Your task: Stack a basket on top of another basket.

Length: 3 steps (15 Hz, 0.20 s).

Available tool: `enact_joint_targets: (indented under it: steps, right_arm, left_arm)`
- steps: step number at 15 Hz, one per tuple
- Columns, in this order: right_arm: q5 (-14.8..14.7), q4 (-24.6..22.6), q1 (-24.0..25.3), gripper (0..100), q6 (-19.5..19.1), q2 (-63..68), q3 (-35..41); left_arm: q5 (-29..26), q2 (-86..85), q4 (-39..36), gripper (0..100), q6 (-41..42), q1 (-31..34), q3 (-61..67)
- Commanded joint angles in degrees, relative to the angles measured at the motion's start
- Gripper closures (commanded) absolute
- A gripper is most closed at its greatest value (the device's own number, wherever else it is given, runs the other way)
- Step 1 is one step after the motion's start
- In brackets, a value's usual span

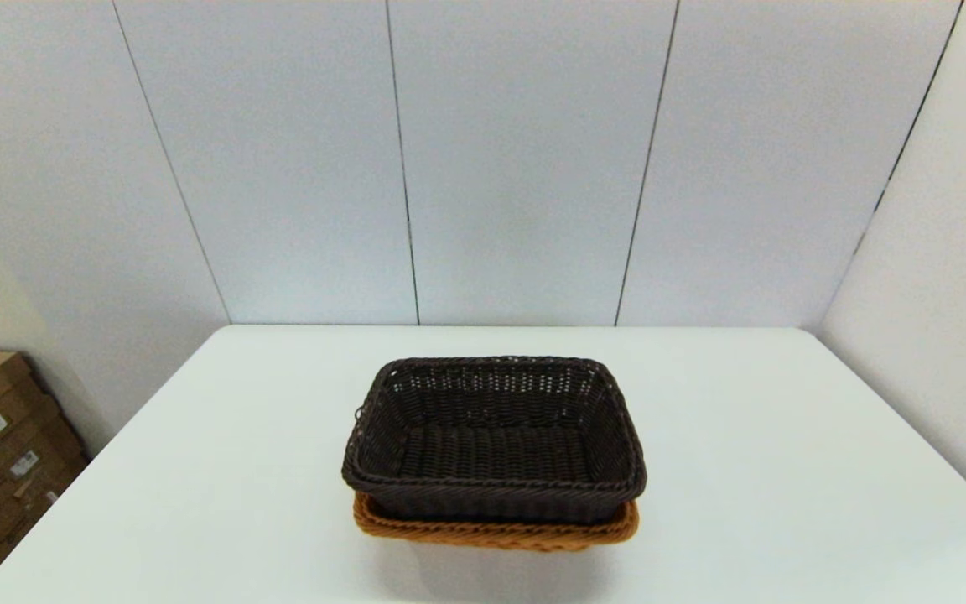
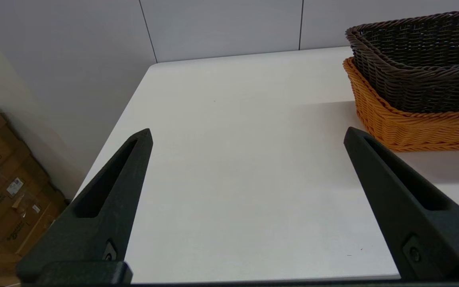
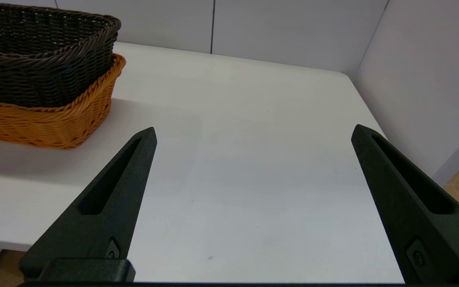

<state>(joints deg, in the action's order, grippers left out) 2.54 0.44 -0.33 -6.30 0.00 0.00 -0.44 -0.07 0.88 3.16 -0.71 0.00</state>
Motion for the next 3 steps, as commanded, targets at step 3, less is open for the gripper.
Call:
enact_joint_targets:
  steps: [3]
  right_arm:
    - [0.0, 0.1, 0.0, 0, 0.1, 0.1, 0.1]
  left_arm:
    - [0.0, 0.1, 0.0, 0, 0.0, 0.0, 0.3]
